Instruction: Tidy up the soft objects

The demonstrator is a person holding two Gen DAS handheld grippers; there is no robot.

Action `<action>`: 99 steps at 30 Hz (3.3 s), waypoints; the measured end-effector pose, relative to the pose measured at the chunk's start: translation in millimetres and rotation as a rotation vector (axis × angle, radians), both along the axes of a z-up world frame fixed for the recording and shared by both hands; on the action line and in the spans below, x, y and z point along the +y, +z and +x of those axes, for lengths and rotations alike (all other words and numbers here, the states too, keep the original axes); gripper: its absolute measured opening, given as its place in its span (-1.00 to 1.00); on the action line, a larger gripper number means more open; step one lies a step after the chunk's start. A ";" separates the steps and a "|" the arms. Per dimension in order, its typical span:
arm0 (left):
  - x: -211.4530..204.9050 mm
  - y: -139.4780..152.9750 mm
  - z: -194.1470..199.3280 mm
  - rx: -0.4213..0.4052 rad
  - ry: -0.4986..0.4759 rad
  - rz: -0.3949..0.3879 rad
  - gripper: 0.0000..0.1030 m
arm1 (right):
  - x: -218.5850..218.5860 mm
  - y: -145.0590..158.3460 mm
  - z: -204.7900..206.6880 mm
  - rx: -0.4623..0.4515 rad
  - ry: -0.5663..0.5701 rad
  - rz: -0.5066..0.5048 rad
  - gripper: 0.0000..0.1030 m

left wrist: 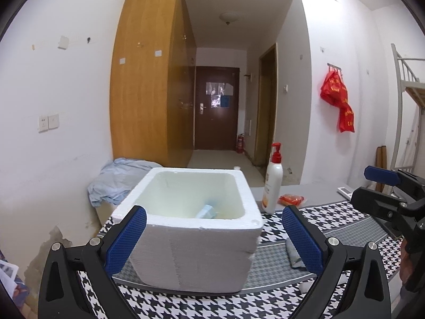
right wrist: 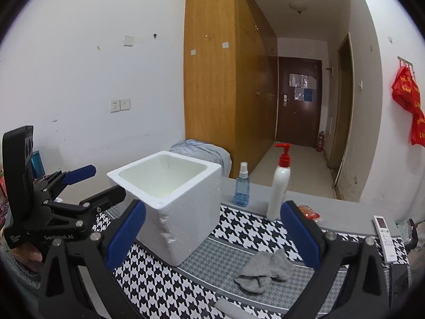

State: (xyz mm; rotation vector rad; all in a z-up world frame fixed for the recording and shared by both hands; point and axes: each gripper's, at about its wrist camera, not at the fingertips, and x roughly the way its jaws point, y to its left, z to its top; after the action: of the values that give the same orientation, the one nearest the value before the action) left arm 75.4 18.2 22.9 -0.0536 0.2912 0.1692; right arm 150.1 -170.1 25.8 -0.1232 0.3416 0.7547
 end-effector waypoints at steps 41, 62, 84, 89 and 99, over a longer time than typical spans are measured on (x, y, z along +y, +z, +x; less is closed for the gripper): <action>-58.3 -44.9 19.9 0.077 -0.156 -0.033 0.98 | -81.9 -60.9 -0.6 0.103 -0.086 -0.008 0.99; -81.2 -65.9 45.2 0.154 -0.213 0.003 0.98 | -90.5 -100.3 11.1 0.194 -0.059 -0.110 0.99; -84.7 -76.6 61.1 0.192 -0.178 0.042 0.98 | -78.0 -137.5 31.3 0.283 0.133 -0.252 0.91; -84.8 -78.9 64.0 0.204 -0.195 0.039 0.98 | -72.1 -147.4 41.7 0.342 0.189 -0.279 0.67; -91.8 -84.9 79.0 0.259 -0.288 0.029 0.98 | -65.3 -155.9 39.5 0.336 0.248 -0.374 0.28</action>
State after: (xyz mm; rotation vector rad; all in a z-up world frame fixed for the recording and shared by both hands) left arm 154.4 -73.6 -62.0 0.0401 0.5507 -0.1070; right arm 189.6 -235.4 -130.1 -0.3985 0.7981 0.9525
